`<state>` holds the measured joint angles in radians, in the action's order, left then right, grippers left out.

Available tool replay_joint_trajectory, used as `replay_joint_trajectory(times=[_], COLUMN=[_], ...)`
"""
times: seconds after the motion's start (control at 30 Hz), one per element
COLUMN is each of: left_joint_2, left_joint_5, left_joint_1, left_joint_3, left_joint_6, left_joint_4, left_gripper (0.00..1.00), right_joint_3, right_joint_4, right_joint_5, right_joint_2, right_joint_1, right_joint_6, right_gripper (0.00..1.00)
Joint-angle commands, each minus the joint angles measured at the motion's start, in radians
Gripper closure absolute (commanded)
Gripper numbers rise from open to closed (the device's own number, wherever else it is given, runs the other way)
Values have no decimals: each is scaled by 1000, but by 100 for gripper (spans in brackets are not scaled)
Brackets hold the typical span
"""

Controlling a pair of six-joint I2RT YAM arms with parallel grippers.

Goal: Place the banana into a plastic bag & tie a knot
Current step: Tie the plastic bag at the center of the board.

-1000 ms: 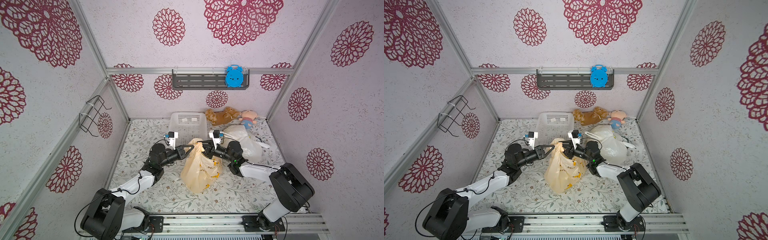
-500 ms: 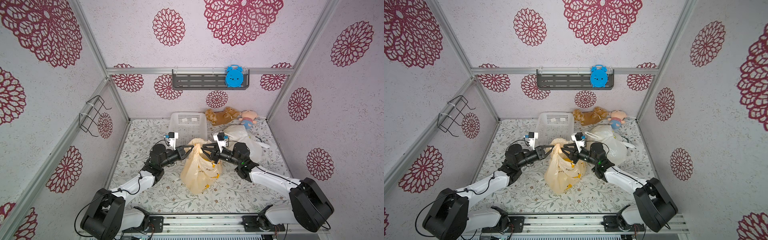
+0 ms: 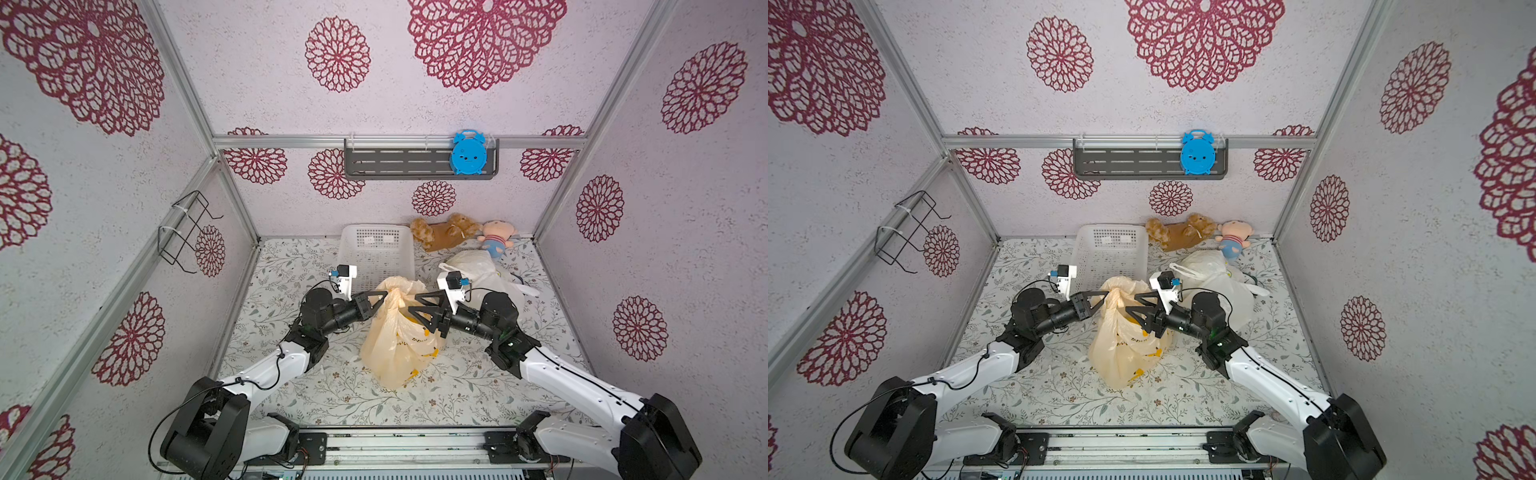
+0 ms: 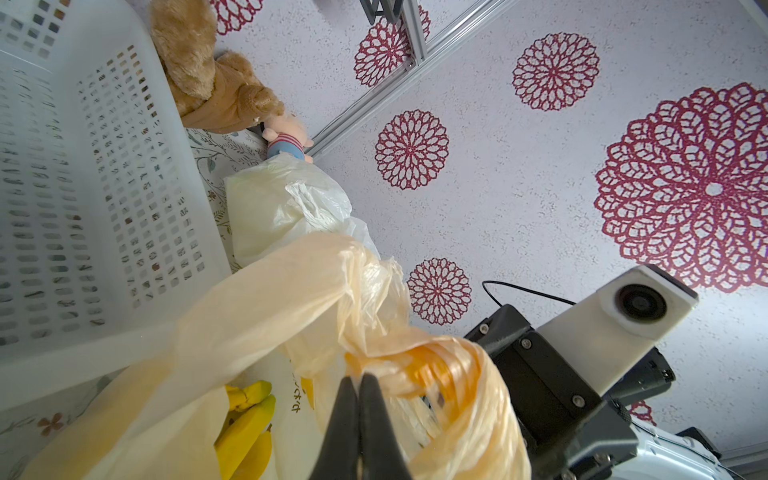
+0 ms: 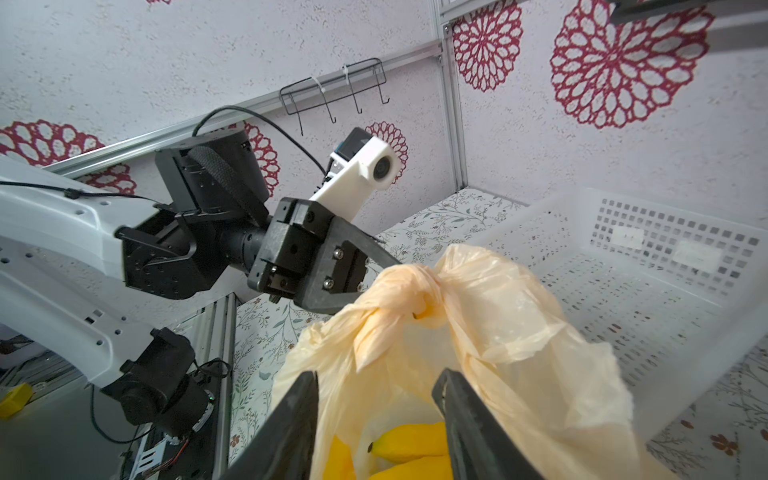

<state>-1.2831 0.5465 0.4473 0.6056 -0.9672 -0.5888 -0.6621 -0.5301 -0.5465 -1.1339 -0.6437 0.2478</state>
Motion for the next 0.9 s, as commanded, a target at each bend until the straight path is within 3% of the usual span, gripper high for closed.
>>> replay_joint_trajectory(times=[0.0,0.87], left_joint_2=[16,20], left_joint_5=[-9,-7], left_joint_1=[6,9], left_joint_3=[1,-4], left_joint_6=[24,30], left_joint_4=[7,1], left_gripper=[100,100], right_joint_3=[-49,-149], right_joint_4=[51,67], right_joint_5=[2,20], right_joint_2=[-6,-122], right_joint_1=[-33,-48], right_joint_6=[-36,-33], right_gripper=[48,58])
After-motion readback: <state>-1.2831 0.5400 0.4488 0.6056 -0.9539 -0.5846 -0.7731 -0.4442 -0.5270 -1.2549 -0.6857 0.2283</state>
